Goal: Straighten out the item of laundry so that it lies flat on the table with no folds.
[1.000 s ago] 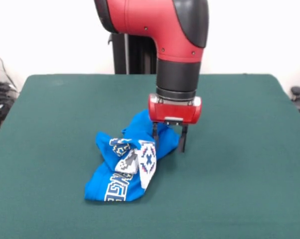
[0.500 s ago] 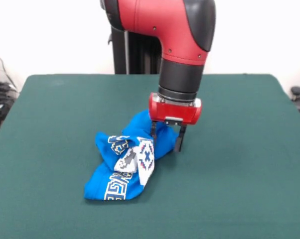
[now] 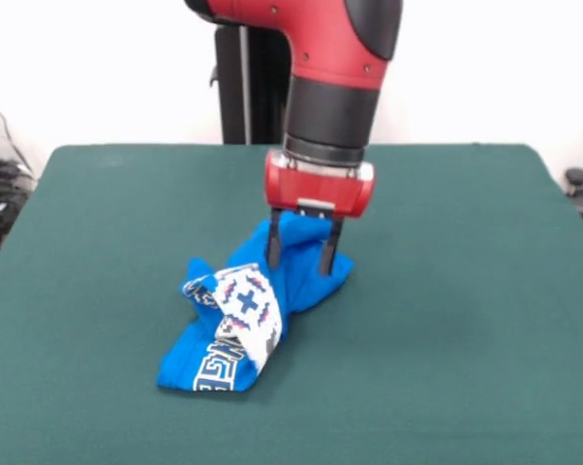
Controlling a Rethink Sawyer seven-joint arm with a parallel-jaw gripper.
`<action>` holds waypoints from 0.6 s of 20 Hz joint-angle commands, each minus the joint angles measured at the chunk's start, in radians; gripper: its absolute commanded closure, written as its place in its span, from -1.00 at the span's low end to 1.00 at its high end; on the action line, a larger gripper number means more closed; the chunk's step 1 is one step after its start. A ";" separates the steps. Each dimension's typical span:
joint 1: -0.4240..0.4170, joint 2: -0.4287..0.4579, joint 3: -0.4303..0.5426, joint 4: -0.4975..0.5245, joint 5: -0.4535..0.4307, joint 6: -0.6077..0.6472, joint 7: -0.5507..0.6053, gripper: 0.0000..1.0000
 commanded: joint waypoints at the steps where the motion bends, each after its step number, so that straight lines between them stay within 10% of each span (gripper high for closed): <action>1: 0.004 -0.068 0.075 0.137 -0.008 0.128 0.152 -1.00; 12: 0.116 -0.027 -0.037 0.212 0.002 -0.023 0.240 -1.00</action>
